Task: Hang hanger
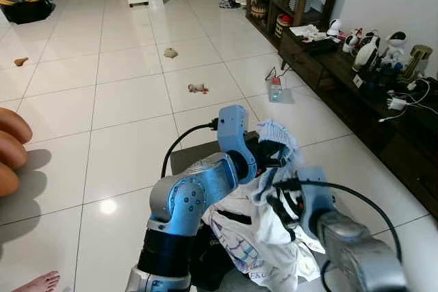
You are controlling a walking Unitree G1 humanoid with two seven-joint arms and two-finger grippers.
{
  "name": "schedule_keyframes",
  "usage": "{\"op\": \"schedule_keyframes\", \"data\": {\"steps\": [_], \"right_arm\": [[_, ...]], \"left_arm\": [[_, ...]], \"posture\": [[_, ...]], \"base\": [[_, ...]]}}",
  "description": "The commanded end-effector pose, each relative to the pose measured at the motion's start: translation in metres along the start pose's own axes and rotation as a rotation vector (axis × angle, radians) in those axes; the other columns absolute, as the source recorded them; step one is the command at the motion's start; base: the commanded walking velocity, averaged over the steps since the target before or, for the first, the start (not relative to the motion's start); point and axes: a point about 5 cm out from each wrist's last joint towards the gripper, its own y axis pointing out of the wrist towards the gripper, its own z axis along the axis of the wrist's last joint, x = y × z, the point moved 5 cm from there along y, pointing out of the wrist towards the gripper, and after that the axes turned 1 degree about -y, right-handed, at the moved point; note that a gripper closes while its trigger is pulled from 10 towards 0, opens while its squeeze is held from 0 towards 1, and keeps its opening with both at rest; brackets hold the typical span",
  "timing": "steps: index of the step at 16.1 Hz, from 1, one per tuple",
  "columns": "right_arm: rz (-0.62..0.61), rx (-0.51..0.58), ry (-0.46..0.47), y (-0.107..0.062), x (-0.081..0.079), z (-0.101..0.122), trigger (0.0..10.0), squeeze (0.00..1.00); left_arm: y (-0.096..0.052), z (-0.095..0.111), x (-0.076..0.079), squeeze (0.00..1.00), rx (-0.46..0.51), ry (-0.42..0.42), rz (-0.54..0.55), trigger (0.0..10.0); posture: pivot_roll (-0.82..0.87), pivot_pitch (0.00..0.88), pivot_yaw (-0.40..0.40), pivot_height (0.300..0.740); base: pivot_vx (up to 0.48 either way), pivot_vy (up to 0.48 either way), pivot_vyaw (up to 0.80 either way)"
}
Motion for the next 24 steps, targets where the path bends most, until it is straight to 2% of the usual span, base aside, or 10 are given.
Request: {"op": "schedule_keyframes", "data": {"steps": [1, 2, 5, 6, 8, 10, 12, 17, 21, 24], "right_arm": [[0.063, -0.027, -0.039, -0.008, -0.006, -0.005, 10.0, 0.0], [0.099, -0.036, -0.043, -0.013, -0.007, -0.007, 10.0, 0.0], [0.086, 0.029, 0.136, -0.016, -0.006, 0.011, 10.0, 0.0], [0.078, 0.042, 0.168, -0.015, -0.006, 0.014, 10.0, 0.0], [0.134, 0.07, 0.265, -0.016, -0.021, 0.023, 10.0, 0.0], [0.132, 0.069, 0.24, -0.017, -0.028, 0.024, 10.0, 0.0], [0.023, 0.065, 0.214, -0.012, -0.016, 0.021, 10.0, 0.0], [-0.143, 0.112, 0.287, -0.011, 0.011, 0.028, 10.0, 0.0], [-0.13, 0.104, 0.301, -0.007, 0.0, 0.027, 10.0, 0.0], [-0.163, 0.069, 0.22, 0.0, 0.0, 0.019, 10.0, 0.0]], "left_arm": [[0.008, 0.004, 0.031, 0.0, 0.037, -0.031, -0.084, 0.0], [0.008, 0.004, 0.03, 0.0, 0.038, -0.033, -0.078, 0.0], [0.009, 0.003, 0.03, 0.0, 0.036, -0.037, -0.078, 0.0], [0.009, 0.003, 0.03, 0.0, 0.035, -0.038, -0.079, 0.0], [0.009, 0.002, 0.03, 0.0, 0.033, -0.036, -0.079, 0.0], [0.009, 0.003, 0.03, 0.0, 0.035, -0.037, -0.077, 0.0], [0.009, 0.003, 0.031, 0.0, 0.036, -0.036, -0.08, 0.0], [0.009, 0.003, 0.032, 0.0, 0.039, -0.036, -0.083, 0.0], [0.009, 0.004, 0.033, 0.0, 0.039, -0.036, -0.085, 0.0], [0.009, 0.004, 0.033, 0.0, 0.04, -0.037, -0.084, 0.0]], "posture": [[-0.01, 0.103, 0.02, 0.74], [-0.02, 0.104, 0.018, 0.74], [-0.02, 0.105, 0.018, 0.74], [-0.02, 0.104, 0.019, 0.74], [-0.01, 0.105, 0.02, 0.74], [-0.02, 0.106, 0.019, 0.74], [-0.01, 0.106, 0.02, 0.74], [-0.01, 0.106, 0.019, 0.74], [-0.01, 0.105, 0.02, 0.74], [-0.01, 0.105, 0.019, 0.74]], "base": [[0.0, 0.0, 0.0], [0.0, 0.0, 0.0], [0.0, 0.0, 0.0], [0.0, 0.0, 0.0], [0.0, 0.0, 0.0], [0.0, 0.0, 0.0], [0.0, 0.0, 0.0], [0.0, 0.0, 0.0], [0.0, 0.0, 0.0], [0.0, 0.0, 0.0]]}}
